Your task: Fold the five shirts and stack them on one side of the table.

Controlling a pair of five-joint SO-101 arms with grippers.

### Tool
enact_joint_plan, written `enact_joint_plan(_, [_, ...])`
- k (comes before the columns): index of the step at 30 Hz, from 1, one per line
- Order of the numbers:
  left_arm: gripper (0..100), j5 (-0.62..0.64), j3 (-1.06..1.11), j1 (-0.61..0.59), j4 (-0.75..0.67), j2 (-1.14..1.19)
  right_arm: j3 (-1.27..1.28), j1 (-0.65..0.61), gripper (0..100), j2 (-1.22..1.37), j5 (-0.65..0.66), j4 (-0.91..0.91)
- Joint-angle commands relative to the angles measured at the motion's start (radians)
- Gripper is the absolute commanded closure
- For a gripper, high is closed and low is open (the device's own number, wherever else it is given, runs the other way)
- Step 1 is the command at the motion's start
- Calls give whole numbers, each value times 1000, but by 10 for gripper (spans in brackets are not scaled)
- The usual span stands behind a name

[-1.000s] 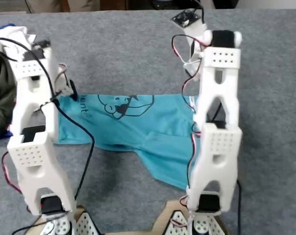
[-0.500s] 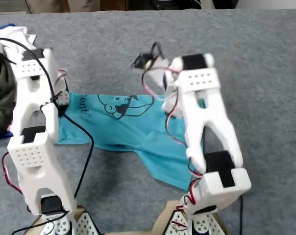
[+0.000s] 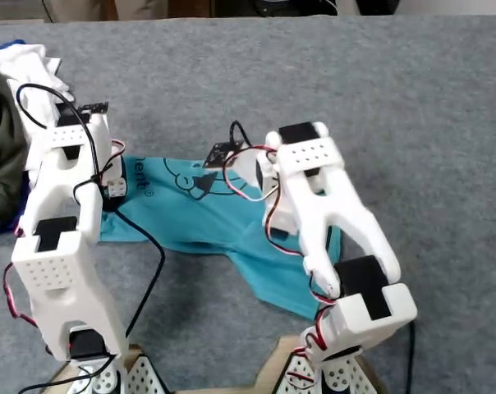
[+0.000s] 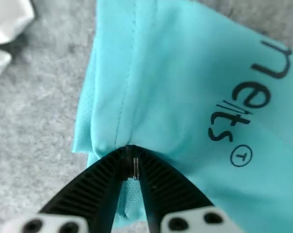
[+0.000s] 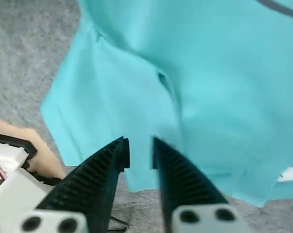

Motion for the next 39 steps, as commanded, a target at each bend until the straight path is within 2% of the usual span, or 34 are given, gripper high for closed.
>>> enact_joint_plan(1, [981, -8, 8, 12, -63, -33, 18, -24, 833, -61, 3, -9])
enact_joint_plan(10, [981, -9, 8, 12, -61, -33, 157, -21, 839, -61, 2, -169])
enact_joint_plan(17, [981, -9, 8, 12, -61, -31, 186, -13, 956, -61, 2, -207])
enact_joint_plan(24, [981, -9, 8, 12, -61, -31, 180, 81, 961, -70, 2, -192])
enact_joint_plan(29, [981, -9, 8, 12, -61, -31, 180, 76, 962, -102, 2, -140])
enact_joint_plan(35, [981, -9, 8, 12, -61, -30, 180, 76, 957, -162, 8, -167])
enact_joint_plan(39, [981, -9, 8, 12, -61, -30, 182, 76, 883, -139, 15, -204])
